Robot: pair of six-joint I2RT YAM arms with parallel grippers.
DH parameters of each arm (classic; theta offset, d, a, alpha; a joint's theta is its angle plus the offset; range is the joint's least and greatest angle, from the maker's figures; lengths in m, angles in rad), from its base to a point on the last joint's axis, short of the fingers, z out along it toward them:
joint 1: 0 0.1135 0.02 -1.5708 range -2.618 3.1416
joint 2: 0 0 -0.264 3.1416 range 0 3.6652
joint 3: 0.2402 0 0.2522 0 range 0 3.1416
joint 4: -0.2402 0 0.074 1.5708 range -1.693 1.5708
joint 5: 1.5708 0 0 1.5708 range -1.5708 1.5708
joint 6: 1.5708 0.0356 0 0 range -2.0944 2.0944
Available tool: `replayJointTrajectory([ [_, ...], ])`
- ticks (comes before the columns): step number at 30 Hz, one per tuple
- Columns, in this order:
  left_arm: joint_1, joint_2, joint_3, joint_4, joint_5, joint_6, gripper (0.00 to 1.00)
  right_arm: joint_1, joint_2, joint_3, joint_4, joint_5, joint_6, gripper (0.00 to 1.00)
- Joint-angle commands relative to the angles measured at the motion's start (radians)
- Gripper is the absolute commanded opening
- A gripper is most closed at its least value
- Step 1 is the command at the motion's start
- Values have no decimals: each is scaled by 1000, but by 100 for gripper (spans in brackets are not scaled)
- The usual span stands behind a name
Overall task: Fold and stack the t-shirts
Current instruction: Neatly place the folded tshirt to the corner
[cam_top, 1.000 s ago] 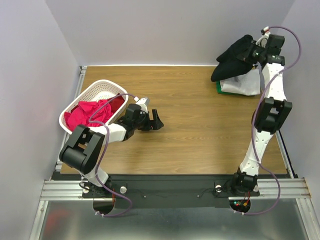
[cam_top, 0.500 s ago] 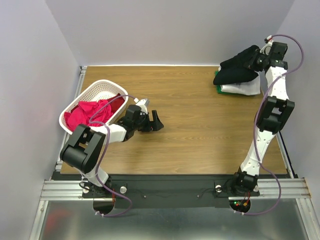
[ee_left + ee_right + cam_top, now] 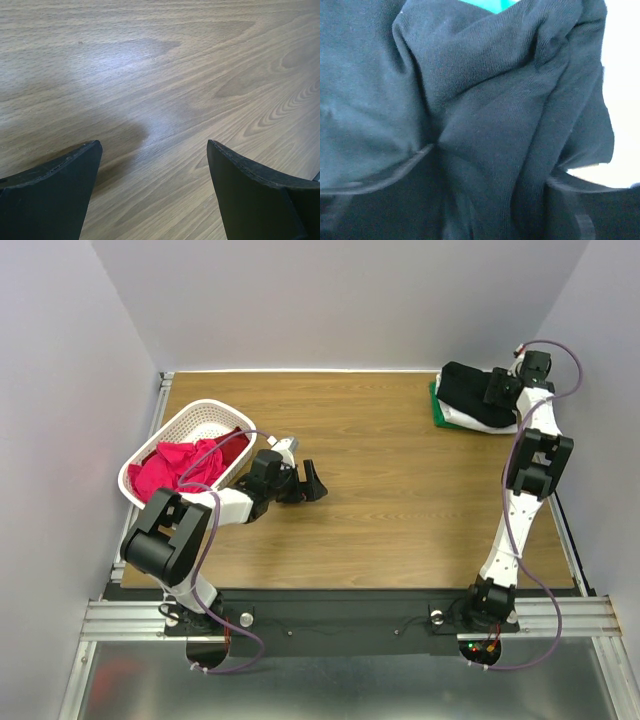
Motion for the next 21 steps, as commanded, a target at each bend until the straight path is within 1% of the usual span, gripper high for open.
replayJointTrajectory([
  [1, 4, -42, 4, 12, -17, 0, 98, -3, 28, 54, 46, 85, -49, 78],
  [2, 4, -43, 4, 11, -17, -3, 98, -1, 31, 54, 46, 77, -48, 80],
  [3, 4, -43, 4, 11, -17, -3, 98, -1, 26, 52, 46, 71, -46, 92],
  [4, 4, -46, 5, 11, -18, -5, 98, -1, 22, 52, 46, 65, -45, 98],
  [5, 4, -49, 4, 9, -20, -5, 98, -1, 14, 52, 46, 56, -40, 100],
  [9, 5, -65, 1, 6, -26, 0, 98, -1, -52, 45, 51, 27, -22, 100],
  [13, 4, -88, -3, 0, -35, 1, 98, 0, -158, -6, 72, 42, -9, 100],
  [14, 4, -94, -3, -5, -41, 4, 98, 0, -209, -23, 79, 66, -9, 100],
  [17, 4, -121, -9, -12, -55, 12, 98, 5, -291, -121, 123, 111, -14, 100],
  [18, 4, -137, -7, -21, -58, 18, 98, 5, -341, -177, 155, 140, -20, 100],
  [20, 4, -160, -10, -37, -66, 24, 98, 6, -388, -219, 177, 223, -32, 100],
  [21, 4, -166, -13, -43, -70, 31, 98, 7, -423, -244, 186, 240, -39, 100],
])
